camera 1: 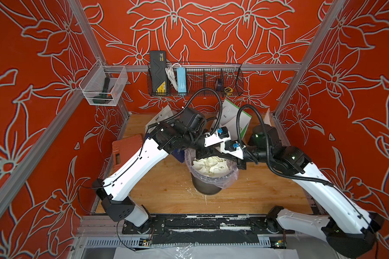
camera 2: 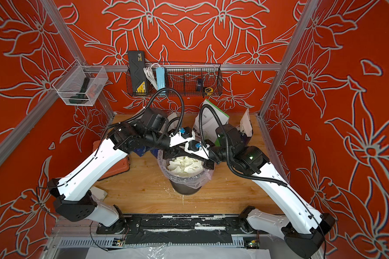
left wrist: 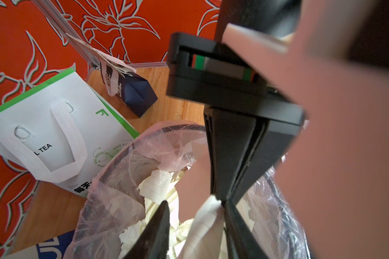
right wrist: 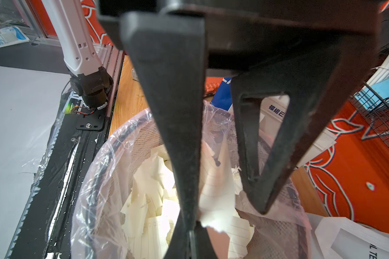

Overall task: Shred takeout receipts and throw away
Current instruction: Shred the takeout receipt, then place the takeout receipt in the trash bin.

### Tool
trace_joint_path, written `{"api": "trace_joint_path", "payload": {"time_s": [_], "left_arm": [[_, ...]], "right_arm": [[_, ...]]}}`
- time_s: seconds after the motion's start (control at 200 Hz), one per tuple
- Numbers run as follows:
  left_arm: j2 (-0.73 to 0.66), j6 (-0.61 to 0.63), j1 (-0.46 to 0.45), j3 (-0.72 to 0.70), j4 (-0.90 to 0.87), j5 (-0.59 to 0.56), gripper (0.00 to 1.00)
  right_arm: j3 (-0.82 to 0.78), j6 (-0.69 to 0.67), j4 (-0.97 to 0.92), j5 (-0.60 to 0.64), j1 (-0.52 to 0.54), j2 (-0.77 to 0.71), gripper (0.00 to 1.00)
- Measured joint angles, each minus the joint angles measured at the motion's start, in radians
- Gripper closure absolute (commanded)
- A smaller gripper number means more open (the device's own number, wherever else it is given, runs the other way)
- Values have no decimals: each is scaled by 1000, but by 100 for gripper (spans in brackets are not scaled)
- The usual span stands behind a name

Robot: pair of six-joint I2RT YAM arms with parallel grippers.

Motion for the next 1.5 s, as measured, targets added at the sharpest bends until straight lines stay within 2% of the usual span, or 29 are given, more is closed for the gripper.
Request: {"api": "trace_joint_path", "payload": {"time_s": [0.165,0.235,0.29,0.505,0.711,0.946,1.141,1.316,1.406,1.501], "left_arm": [[2,-4,3,0,-4,19,80],[2,-15,3,0,-8,32,96],[1,-15,4,0,-8,36,100],[-10,-8,5,-21,21,34,100],[-69,-37,16,-104,134,-7,100],[-143,-124,26,-193,285,-115,100],[-151,-188,35,-227,383,-266,100],[-178,-254,91,-264,472,-404,100],[-198,-281,115,-277,505,-437,100],[-214,-312,117,-294,528,-422,100]], "right_arm": [[0,-22,8,16,1,0,100],[0,-37,13,27,1,0,100],[0,-38,11,34,1,0,100],[0,-37,13,42,2,0,100],[-40,-15,89,112,9,-31,100],[-133,26,209,191,9,-108,100],[-188,66,269,204,9,-158,100],[-247,100,257,284,2,-190,100],[-265,134,225,326,-18,-192,100],[-274,170,207,339,-30,-192,100]]}}
